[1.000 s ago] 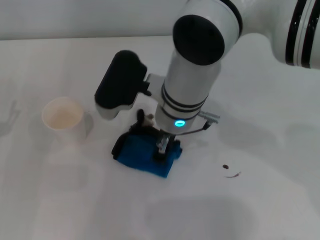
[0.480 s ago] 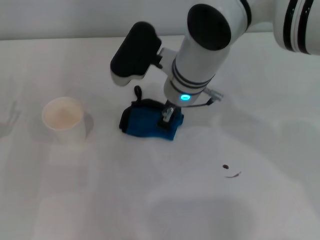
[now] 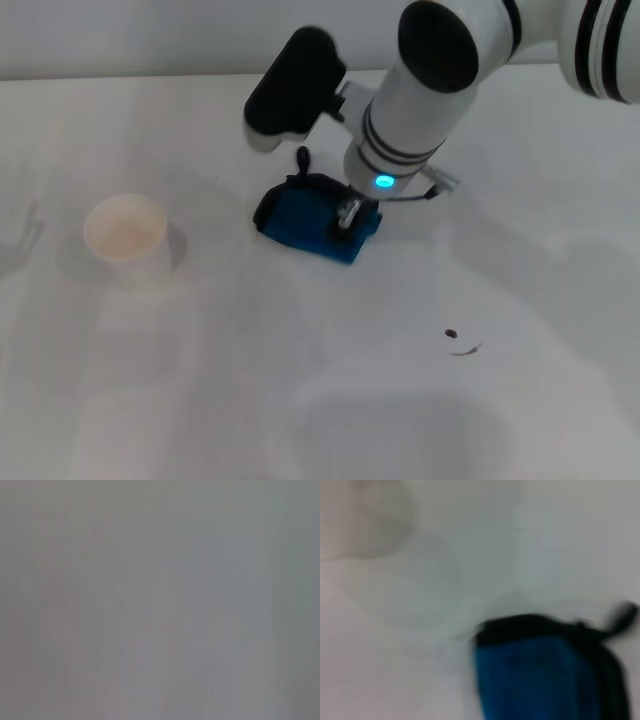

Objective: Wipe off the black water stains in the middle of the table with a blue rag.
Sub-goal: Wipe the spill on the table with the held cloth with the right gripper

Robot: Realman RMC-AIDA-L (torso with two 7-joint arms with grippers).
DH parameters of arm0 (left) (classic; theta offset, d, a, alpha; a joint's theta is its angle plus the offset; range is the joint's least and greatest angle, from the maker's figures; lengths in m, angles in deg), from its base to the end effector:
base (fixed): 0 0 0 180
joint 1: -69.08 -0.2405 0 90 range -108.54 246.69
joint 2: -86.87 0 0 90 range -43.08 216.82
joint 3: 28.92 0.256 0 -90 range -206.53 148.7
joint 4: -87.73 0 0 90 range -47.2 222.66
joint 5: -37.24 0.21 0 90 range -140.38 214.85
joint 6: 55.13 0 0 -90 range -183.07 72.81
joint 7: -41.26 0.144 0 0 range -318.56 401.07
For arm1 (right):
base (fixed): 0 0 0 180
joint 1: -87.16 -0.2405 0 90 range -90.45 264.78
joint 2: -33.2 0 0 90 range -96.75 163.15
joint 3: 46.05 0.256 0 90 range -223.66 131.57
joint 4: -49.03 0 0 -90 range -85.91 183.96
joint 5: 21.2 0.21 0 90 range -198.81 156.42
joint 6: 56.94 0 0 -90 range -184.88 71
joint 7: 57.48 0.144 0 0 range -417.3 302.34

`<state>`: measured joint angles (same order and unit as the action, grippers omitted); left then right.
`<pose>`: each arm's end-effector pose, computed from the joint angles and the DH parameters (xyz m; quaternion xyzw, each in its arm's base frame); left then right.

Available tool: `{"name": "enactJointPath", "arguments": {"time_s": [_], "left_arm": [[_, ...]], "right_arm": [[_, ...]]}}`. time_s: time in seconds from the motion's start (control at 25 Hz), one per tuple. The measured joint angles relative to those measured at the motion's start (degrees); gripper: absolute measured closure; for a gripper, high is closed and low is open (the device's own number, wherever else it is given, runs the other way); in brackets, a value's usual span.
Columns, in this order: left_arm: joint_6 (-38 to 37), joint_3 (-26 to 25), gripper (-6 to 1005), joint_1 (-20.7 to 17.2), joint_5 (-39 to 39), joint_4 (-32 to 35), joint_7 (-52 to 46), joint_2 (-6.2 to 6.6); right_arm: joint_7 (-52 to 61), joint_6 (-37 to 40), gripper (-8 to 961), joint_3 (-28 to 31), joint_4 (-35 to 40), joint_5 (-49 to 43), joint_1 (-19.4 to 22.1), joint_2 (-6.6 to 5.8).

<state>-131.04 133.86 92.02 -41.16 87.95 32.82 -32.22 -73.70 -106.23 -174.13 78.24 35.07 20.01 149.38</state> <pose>-0.3546 0.3013 0.0081 -0.6948 -0.1874 -0.2722 0.6388 0.1520 0.4100 -0.1195 -0.9085 0.2337 -0.2636 0.2248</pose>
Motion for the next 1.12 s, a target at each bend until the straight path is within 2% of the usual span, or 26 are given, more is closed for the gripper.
{"name": "enactJointPath", "arguments": {"time_s": [0.16, 0.28, 0.44, 0.64, 0.8, 1.12], "left_arm": [[0.10, 0.00, 110, 0.08, 0.03, 0.14, 0.06, 0.00], [0.17, 0.00, 110, 0.24, 0.05, 0.14, 0.08, 0.02], [0.18, 0.00, 110, 0.32, 0.07, 0.13, 0.08, 0.08], [0.28, 0.00, 110, 0.35, 0.27, 0.13, 0.08, 0.10], [0.30, 0.00, 110, 0.32, 0.54, 0.13, 0.09, 0.09], [0.34, 0.00, 110, 0.38, 0.53, 0.13, 0.09, 0.00]], "right_arm": [[-2.76, -2.57, 869, -1.18, 6.11, 3.38, 1.43, 0.00], [-2.70, -3.80, 870, -4.43, 10.60, 5.41, 1.69, 0.00], [-2.84, -4.54, 872, -8.67, 13.14, 9.05, 0.66, 0.00], [-3.85, -6.55, 873, -10.32, 15.61, 9.39, 0.44, 0.01], [-3.70, -4.82, 875, -9.97, 12.72, 9.33, 0.23, 0.03], [-3.98, 2.23, 877, -8.55, 1.61, 9.19, -1.10, 0.01]]}}
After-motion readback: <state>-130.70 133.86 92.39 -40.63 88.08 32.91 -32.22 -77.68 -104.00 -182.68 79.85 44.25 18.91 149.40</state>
